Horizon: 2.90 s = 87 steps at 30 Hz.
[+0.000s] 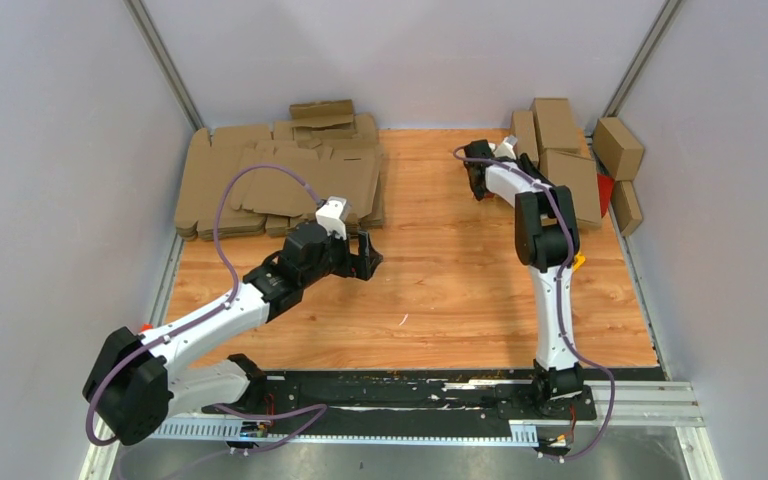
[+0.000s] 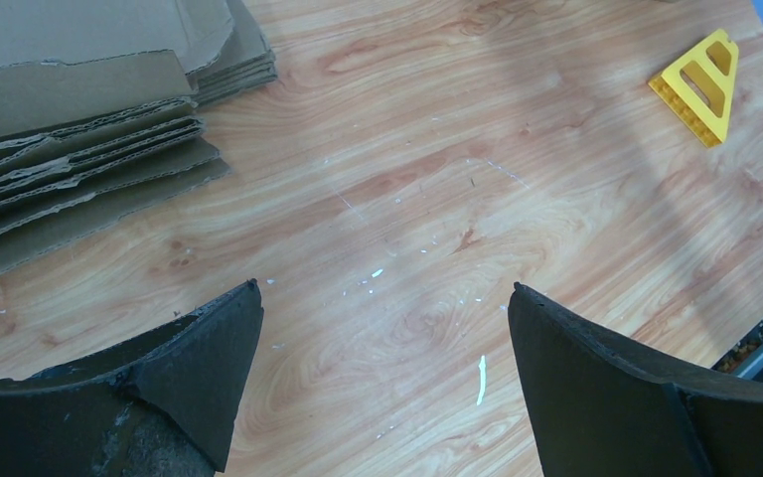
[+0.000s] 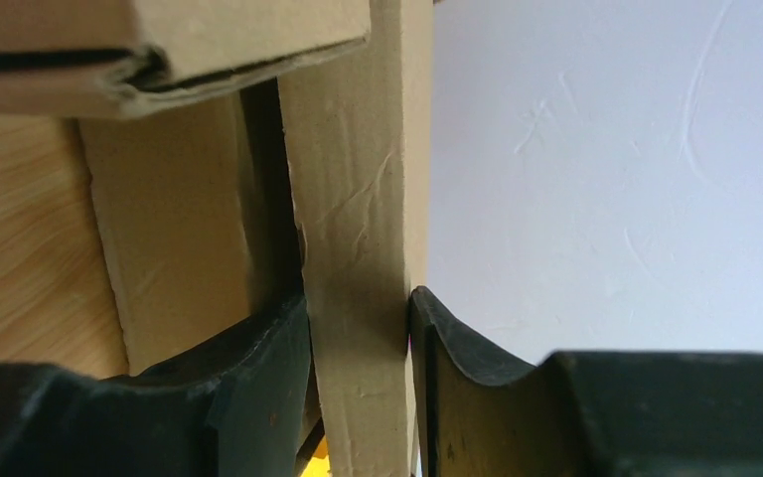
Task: Fold the paper box
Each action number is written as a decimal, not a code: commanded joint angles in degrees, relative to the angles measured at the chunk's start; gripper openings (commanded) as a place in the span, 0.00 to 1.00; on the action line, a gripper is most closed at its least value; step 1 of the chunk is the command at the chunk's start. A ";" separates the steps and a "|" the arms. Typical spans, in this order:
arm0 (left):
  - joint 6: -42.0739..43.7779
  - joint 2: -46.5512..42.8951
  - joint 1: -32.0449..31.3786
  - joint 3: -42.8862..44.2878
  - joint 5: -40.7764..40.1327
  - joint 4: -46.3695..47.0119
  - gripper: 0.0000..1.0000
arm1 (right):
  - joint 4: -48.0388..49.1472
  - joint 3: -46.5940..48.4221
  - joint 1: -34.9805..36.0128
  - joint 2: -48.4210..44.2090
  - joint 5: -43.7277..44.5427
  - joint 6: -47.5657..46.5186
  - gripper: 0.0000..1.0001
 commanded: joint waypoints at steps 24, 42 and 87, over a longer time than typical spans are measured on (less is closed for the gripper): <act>6.88 0.52 0.17 1.24 -7.73 -0.93 1.00 | -7.96 -6.55 7.62 -23.51 -35.38 12.22 1.00; 20.17 -17.92 0.18 -16.69 -28.62 17.24 1.00 | 62.02 -80.24 11.86 -80.54 -49.38 14.75 1.00; 32.02 14.52 30.23 -28.15 -14.94 63.58 1.00 | 101.69 -96.22 -5.92 -58.86 -60.87 2.33 1.00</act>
